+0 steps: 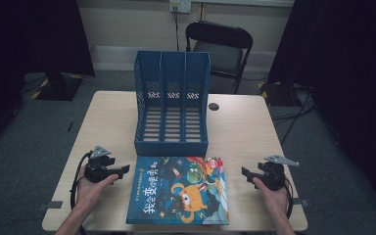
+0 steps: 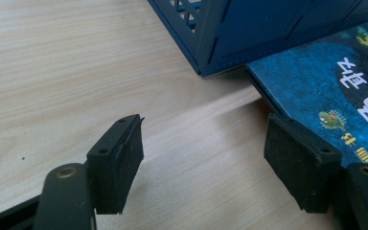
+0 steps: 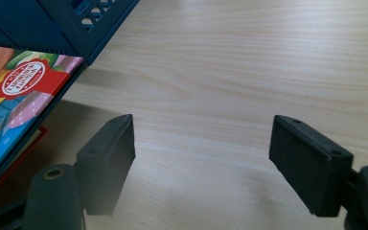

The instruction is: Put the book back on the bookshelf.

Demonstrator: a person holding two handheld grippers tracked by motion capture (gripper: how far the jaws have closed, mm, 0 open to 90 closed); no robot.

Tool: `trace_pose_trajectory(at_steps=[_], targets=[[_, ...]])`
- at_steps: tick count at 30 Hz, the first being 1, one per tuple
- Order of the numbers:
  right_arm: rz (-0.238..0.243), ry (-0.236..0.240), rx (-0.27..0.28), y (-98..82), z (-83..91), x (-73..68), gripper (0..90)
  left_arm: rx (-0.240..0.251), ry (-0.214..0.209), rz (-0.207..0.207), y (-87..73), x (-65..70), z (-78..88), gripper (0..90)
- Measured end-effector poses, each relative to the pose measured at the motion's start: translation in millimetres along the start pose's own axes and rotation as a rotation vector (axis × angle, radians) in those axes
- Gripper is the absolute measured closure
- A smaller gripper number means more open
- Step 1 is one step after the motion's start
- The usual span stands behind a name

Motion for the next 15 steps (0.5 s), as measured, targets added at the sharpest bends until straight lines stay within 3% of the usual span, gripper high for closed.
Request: trace_pose_trajectory(at_steps=[4, 7, 11, 13, 15], targets=[[0.005, 0.006, 0.003, 0.1, 0.3, -1.2, 26.5, 0.000, 0.001, -0.011, 1.0, 3.3, 0.4, 30.3], [0.015, 0.019, -0.001, 0.6, -0.4, -2.2, 30.2, 0.017, -0.016, 0.014, 1.6, 6.5, 0.4, 30.4], [0.034, 0.042, -0.007, 1.2, -2.5, -6.4, 33.0, 0.017, -0.034, 0.001, 3.2, 11.9, 3.4, 33.4], [0.044, 0.049, -0.010, 1.1, -2.8, -8.2, 34.5, 0.018, -0.038, -0.007, 4.2, 14.1, 4.3, 35.0], [0.074, 0.057, -0.014, 1.5, -1.6, -14.1, 37.9, 0.026, -0.039, -0.056, 5.8, 24.1, 6.0, 35.3]])
Point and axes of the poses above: each handheld gripper's, and its own axes: z roughly backward along the jaws, y roughly out of its top, x roughly to its right, the point moved 4 cm from there along -z, roughly forward along the jaws, and after that the axes turned 8 degrees about -x, right-handed, at the moved point
